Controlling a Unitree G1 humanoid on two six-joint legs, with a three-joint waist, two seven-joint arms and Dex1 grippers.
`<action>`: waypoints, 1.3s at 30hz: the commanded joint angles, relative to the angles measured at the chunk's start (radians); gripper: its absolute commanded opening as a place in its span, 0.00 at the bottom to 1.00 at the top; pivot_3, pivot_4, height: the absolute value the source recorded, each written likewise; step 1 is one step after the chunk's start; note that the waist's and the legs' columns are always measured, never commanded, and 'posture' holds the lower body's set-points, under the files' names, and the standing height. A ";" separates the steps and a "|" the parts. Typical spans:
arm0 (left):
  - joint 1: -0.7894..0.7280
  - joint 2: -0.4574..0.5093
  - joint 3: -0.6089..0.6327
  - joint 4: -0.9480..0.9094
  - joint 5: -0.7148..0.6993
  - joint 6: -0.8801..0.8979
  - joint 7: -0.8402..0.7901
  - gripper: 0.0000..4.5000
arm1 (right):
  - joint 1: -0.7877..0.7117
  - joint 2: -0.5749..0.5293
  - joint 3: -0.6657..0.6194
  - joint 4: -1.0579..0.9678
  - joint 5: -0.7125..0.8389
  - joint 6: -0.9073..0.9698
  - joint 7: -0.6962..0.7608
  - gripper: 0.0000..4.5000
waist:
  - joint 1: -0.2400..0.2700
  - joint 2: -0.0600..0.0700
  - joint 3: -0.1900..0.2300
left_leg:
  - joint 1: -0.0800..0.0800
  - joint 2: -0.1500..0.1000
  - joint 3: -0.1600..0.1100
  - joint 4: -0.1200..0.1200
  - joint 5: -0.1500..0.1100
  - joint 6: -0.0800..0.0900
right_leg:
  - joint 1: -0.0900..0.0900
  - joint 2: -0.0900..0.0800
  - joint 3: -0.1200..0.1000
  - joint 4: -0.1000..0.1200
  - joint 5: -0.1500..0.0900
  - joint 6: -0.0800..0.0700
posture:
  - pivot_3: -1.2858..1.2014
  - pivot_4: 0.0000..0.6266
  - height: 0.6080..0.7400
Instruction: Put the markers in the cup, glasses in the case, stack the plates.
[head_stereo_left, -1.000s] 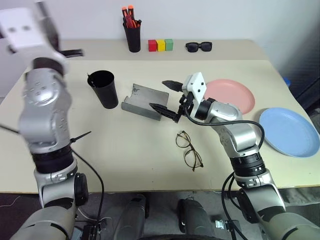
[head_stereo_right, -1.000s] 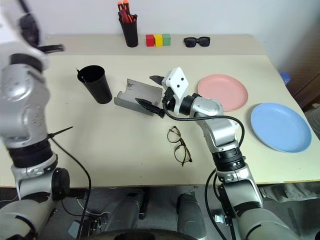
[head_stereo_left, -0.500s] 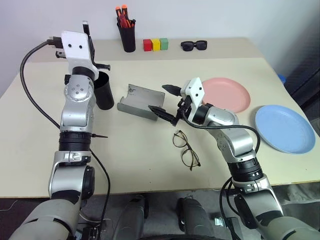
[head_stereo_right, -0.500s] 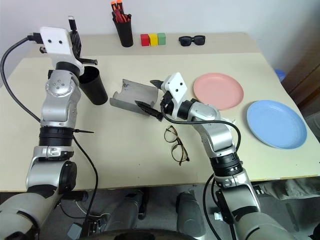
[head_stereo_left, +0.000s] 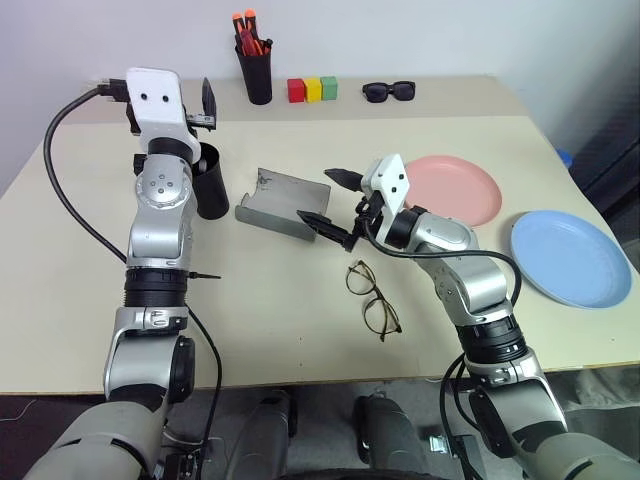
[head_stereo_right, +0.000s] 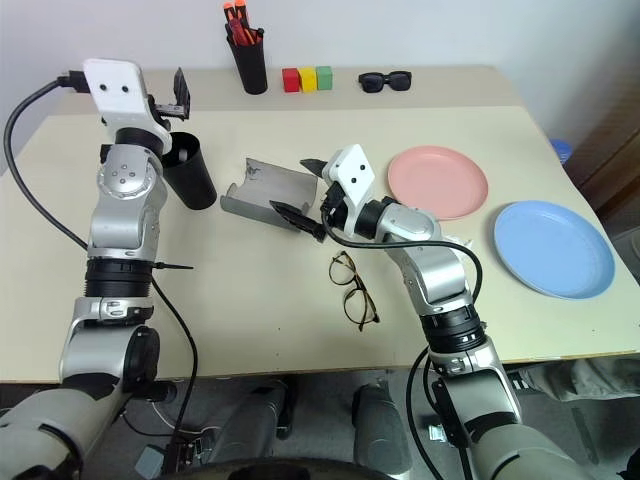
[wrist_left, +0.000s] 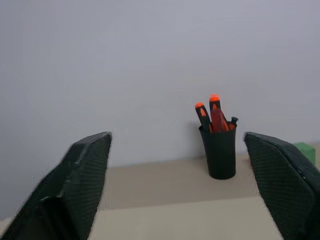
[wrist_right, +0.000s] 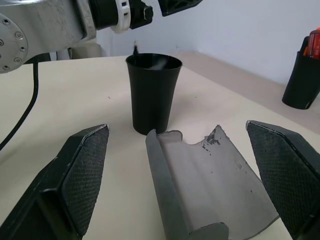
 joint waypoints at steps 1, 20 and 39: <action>-0.001 -0.002 0.026 -0.054 -0.004 0.006 0.005 0.92 | -0.029 0.007 -0.003 -0.015 0.004 -0.021 0.004 1.00 | 0.000 0.000 0.000 | 0.000 0.000 0.000 0.000 0.000 0.000 | 0.000 0.000 0.000 0.000 0.000 0.000 | 0.52 0.24 1.00; 0.047 0.365 -0.417 -0.116 -0.055 0.405 -0.949 0.96 | 0.070 -0.332 -0.022 -0.134 0.050 0.046 0.269 1.00 | -0.003 0.002 0.001 | 0.000 0.001 0.001 0.000 0.000 0.001 | 0.000 0.001 0.000 -0.001 0.000 -0.001 | 0.52 0.24 1.00; -0.194 0.232 -0.471 0.479 0.068 0.102 -1.242 0.23 | 0.211 -0.408 -0.080 -0.280 0.062 0.111 0.220 1.00 | 0.001 0.002 0.001 | -0.001 0.001 0.001 0.001 -0.001 0.002 | 0.000 -0.001 0.000 -0.001 -0.001 0.000 | 0.52 0.24 1.00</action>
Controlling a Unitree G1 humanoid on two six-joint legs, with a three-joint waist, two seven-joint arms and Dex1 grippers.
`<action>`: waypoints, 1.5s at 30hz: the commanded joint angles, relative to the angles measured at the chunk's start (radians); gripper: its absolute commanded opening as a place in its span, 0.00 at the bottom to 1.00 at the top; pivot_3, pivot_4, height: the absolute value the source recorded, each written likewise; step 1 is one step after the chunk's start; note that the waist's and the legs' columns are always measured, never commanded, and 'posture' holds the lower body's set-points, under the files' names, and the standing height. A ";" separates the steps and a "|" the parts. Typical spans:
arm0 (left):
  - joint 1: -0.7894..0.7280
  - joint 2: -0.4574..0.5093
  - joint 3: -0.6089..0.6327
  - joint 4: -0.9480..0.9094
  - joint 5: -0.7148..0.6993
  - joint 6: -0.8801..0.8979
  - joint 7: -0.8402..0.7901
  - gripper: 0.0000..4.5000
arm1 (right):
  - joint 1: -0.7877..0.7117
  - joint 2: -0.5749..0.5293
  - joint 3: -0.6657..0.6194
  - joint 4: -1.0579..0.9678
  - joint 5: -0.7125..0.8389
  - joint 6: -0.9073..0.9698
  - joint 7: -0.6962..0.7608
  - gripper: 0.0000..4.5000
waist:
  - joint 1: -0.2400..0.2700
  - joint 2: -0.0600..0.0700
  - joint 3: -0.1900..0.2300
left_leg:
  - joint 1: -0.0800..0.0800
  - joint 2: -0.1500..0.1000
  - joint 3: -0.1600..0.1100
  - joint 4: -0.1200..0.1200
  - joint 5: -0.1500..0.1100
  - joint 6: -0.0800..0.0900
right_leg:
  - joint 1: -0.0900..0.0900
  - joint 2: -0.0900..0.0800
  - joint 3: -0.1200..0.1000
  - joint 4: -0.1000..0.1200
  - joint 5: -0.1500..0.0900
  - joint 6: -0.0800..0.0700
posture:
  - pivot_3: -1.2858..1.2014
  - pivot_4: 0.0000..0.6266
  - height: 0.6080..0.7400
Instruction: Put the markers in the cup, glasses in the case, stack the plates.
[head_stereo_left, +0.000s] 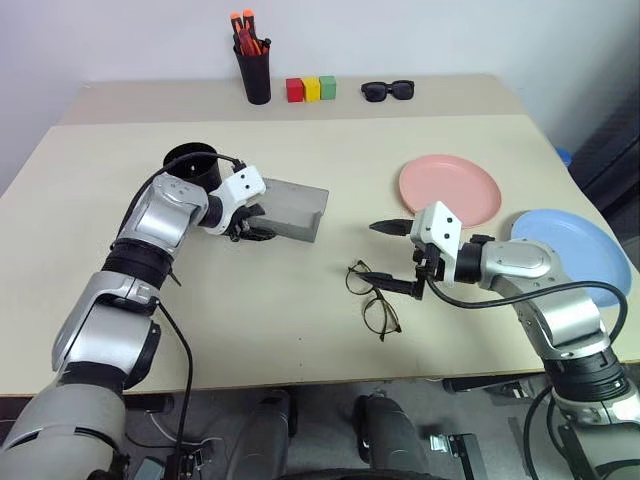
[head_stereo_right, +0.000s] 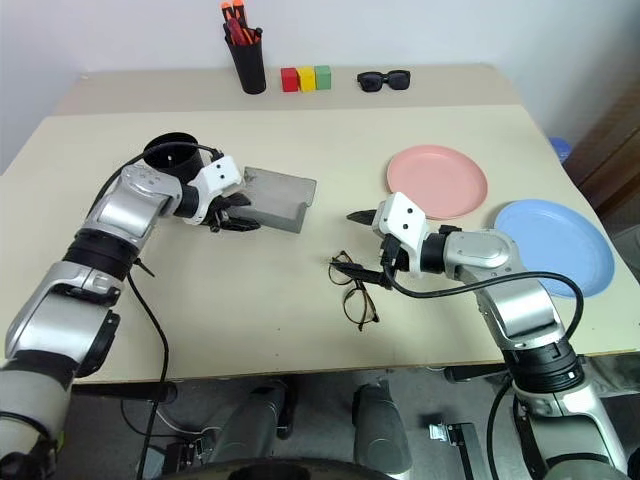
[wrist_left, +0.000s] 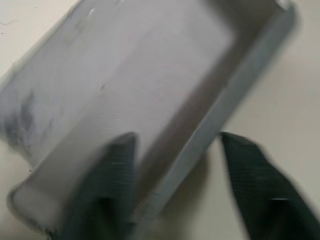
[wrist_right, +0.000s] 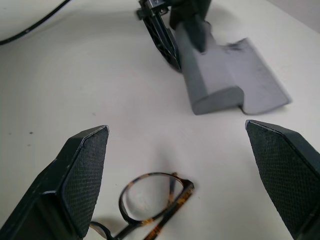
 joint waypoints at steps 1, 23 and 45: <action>-0.026 -0.013 0.015 0.020 0.012 -0.068 -0.034 0.12 | -0.001 -0.011 -0.032 -0.048 0.012 -0.003 -0.011 1.00 | 0.001 0.000 0.000 | 0.000 0.000 0.000 0.000 0.000 0.000 | 0.000 0.000 0.000 0.000 0.000 0.000 | 0.52 0.24 1.00; 0.264 0.155 0.045 -0.612 -0.127 0.231 -0.278 0.00 | -0.015 -0.094 -0.019 -0.069 0.075 0.170 0.034 1.00 | 0.003 0.000 0.000 | 0.000 0.000 -0.005 0.001 0.000 0.001 | 0.001 -0.002 0.000 0.000 0.000 0.000 | 0.52 0.24 1.00; 0.697 0.110 0.453 -1.074 -0.396 0.191 0.005 0.49 | 0.025 -0.015 -0.197 -0.070 0.416 0.752 -0.165 1.00 | -0.001 0.001 0.000 | 0.000 0.003 -0.004 0.000 -0.001 0.001 | 0.000 -0.003 0.001 0.000 -0.001 -0.001 | 0.52 0.24 1.00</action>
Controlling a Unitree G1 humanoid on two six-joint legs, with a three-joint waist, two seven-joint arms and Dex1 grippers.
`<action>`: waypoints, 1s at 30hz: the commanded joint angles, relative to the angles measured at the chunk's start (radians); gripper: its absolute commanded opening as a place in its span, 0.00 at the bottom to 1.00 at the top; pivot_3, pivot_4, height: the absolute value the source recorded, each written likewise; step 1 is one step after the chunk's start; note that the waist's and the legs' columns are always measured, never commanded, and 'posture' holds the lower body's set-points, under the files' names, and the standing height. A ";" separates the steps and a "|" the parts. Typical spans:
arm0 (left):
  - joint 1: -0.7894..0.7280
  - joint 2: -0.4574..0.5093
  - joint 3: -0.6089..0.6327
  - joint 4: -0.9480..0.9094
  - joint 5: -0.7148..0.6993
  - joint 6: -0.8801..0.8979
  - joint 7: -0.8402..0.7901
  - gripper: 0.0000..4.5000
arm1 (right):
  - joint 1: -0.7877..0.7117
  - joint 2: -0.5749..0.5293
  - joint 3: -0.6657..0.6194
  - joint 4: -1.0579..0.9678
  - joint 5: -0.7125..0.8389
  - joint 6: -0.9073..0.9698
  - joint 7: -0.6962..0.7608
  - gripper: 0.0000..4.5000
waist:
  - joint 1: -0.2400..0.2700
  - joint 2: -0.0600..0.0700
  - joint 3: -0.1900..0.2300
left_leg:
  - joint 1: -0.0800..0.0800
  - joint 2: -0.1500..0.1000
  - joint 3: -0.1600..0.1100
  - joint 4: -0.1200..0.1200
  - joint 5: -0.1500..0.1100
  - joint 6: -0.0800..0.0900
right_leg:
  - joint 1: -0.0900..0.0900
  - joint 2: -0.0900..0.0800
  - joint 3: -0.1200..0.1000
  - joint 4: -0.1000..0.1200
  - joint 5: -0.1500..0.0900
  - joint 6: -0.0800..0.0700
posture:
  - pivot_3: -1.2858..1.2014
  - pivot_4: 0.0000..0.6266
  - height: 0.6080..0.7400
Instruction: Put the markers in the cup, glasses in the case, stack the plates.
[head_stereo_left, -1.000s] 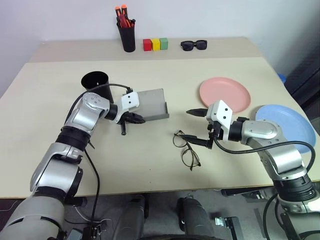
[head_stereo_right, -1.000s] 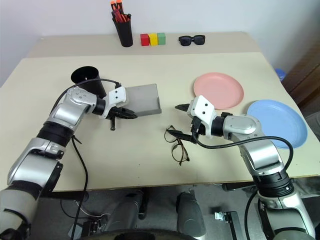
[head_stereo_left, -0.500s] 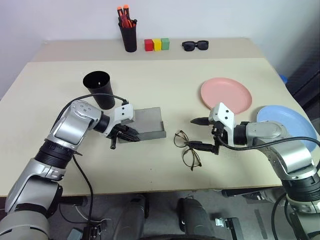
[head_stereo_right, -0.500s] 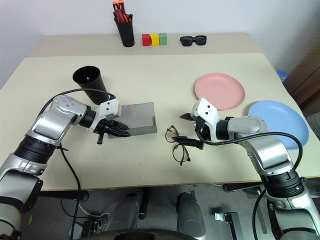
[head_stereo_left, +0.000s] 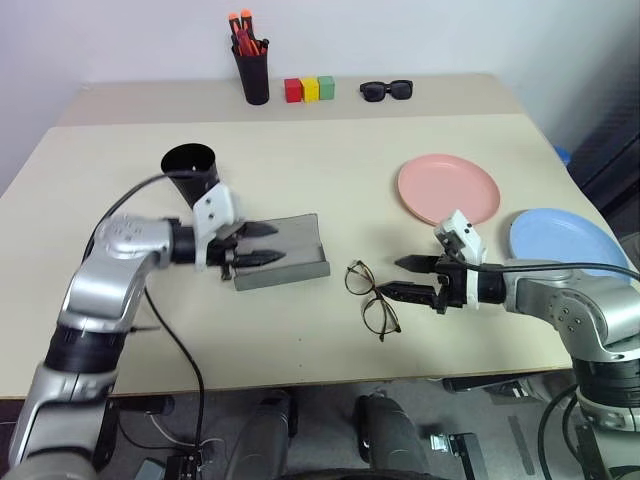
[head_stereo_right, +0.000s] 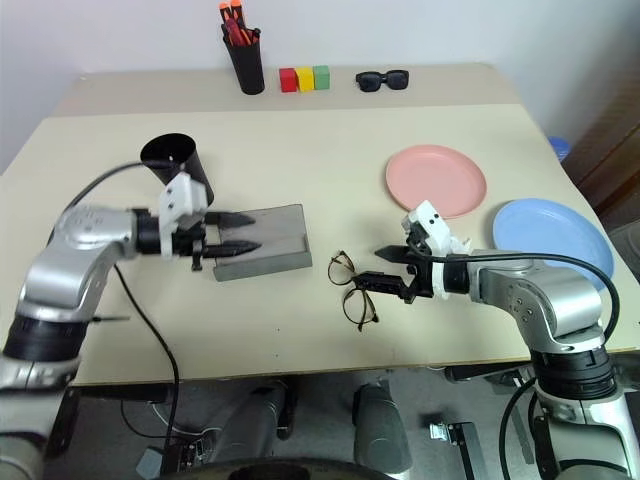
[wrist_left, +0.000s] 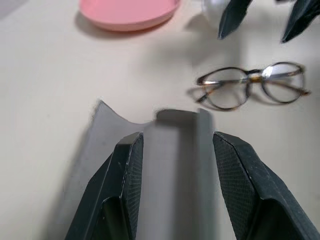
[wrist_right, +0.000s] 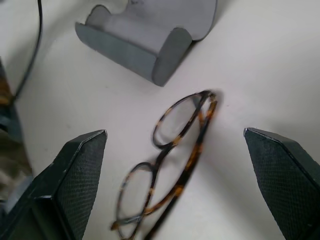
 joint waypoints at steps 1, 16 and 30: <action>0.140 0.008 0.097 -0.164 -0.057 -0.028 0.053 0.49 | -0.002 0.014 -0.019 -0.029 0.048 0.050 -0.032 1.00 | 0.003 0.000 0.000 | 0.000 0.000 0.000 0.000 0.000 0.000 | 0.000 0.000 0.000 -0.001 -0.001 -0.003 | 0.52 0.24 1.00; 0.475 0.014 0.143 -0.326 -0.087 -0.013 0.227 0.50 | -0.042 0.032 0.059 0.065 0.039 0.101 -0.085 0.69 | 0.028 0.001 0.000 | 0.000 -0.001 0.003 0.000 -0.001 0.001 | 0.001 -0.003 0.000 -0.004 -0.004 -0.007 | 0.52 0.24 1.00; 0.531 0.002 0.190 -0.286 -0.097 -0.037 0.294 0.50 | -0.092 -0.002 0.081 -0.010 0.036 0.071 -0.091 0.01 | 0.027 0.001 -0.001 | 0.000 0.000 0.004 0.000 -0.002 0.002 | 0.001 -0.003 0.000 -0.007 -0.004 -0.007 | 0.52 0.24 1.00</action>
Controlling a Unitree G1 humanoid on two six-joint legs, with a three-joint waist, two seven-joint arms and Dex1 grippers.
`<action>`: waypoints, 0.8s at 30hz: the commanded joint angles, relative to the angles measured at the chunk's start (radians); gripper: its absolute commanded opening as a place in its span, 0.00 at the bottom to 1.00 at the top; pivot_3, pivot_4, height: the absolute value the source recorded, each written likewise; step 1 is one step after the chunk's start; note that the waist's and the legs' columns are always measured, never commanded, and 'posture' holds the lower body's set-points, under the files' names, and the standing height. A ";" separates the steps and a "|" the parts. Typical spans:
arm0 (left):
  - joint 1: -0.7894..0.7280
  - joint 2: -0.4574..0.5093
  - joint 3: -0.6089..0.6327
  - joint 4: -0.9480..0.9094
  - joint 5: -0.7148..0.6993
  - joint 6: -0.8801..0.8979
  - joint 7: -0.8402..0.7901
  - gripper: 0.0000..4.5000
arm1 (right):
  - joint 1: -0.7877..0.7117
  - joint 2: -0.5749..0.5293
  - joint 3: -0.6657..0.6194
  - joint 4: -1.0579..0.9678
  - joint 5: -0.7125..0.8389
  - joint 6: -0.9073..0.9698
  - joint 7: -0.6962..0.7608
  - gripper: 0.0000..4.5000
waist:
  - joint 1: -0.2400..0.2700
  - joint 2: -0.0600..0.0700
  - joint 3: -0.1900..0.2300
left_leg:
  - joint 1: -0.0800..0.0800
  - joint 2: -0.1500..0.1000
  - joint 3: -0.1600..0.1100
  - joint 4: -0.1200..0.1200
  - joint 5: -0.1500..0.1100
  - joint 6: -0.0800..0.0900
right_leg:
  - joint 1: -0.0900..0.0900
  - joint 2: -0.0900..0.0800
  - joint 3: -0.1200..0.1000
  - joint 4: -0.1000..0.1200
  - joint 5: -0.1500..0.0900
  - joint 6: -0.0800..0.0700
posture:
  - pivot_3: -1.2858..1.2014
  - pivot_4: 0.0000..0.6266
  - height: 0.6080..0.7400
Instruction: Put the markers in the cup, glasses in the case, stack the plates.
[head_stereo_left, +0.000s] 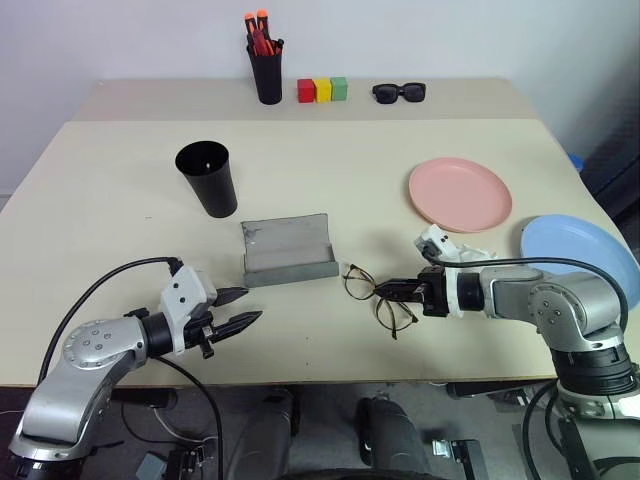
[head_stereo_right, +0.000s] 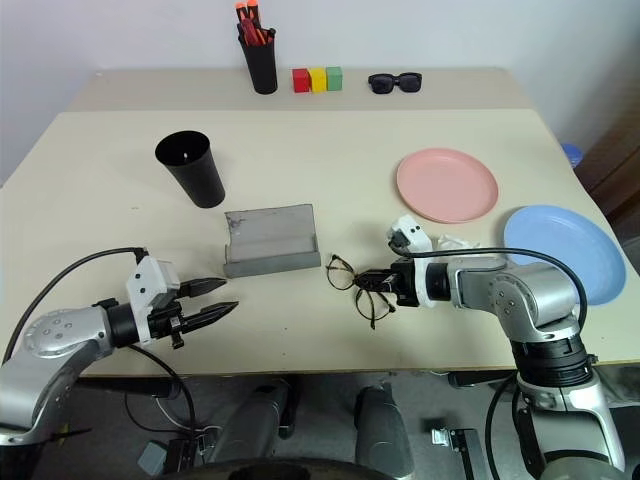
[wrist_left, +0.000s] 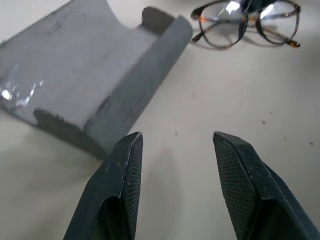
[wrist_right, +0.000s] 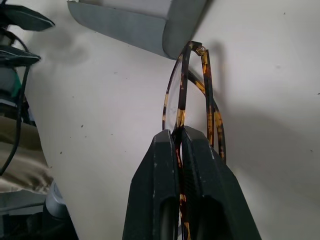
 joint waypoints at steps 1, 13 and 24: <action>0.016 -0.016 0.066 0.010 -0.025 -0.031 0.031 0.50 | -0.044 -0.049 0.026 -0.094 -0.027 -0.063 0.020 0.01 | 0.000 0.000 0.000 | 0.000 0.000 0.000 0.000 0.000 0.000 | 0.000 0.000 0.000 -0.001 0.000 0.000 | 0.52 0.24 1.00; 0.069 -0.059 0.146 0.112 -0.026 -0.109 0.095 0.50 | -0.462 0.095 0.377 0.081 -0.283 -0.469 0.216 0.01 | -0.023 0.001 0.000 | 0.000 0.002 0.001 -0.002 -0.002 -0.002 | -0.001 0.002 0.000 -0.005 0.001 -0.001 | 0.52 0.24 1.00; 0.145 -0.070 0.158 0.056 -0.038 -0.129 0.117 0.50 | -0.646 0.311 0.489 0.659 -0.477 -0.726 0.463 0.01 | -0.027 0.002 0.001 | 0.000 0.001 0.002 -0.002 -0.001 0.000 | -0.003 0.003 0.000 0.000 0.001 0.000 | 0.52 0.24 1.00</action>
